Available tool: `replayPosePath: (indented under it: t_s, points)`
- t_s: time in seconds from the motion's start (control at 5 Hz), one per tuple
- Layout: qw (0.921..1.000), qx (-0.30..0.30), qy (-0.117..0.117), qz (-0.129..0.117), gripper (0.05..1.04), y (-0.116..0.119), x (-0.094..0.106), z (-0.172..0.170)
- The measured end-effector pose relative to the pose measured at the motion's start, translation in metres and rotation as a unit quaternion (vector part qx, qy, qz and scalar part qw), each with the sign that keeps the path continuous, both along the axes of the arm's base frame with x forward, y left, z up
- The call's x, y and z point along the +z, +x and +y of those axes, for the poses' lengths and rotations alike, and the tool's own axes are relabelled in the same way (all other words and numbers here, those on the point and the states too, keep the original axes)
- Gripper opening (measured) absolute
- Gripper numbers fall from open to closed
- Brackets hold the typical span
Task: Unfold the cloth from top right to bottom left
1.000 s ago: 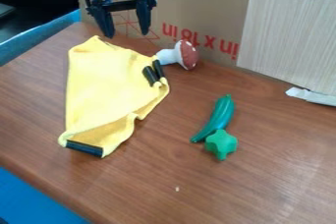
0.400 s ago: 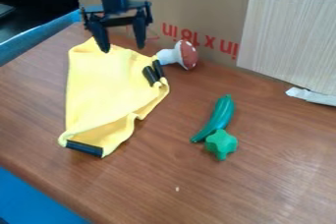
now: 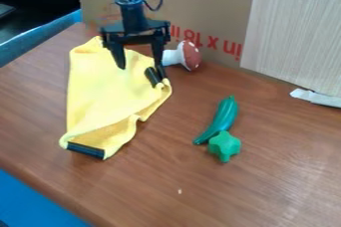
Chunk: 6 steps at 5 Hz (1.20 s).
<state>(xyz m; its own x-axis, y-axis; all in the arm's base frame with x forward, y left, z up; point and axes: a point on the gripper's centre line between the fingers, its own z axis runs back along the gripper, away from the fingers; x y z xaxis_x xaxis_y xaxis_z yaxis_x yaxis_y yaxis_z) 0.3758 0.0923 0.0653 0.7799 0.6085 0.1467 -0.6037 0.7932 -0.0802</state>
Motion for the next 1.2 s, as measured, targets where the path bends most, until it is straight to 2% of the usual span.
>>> replayPosePath:
  t_s: [0.2,0.8,1.2]
  points:
    - [0.9998,0.02,0.001,-0.005,1.001,0.005,-0.008,-0.008]
    - [0.9977,0.061,-0.003,-0.031,1.001,0.011,-0.015,-0.011]
    - [0.9967,0.073,-0.003,-0.037,1.001,0.009,-0.027,-0.011]
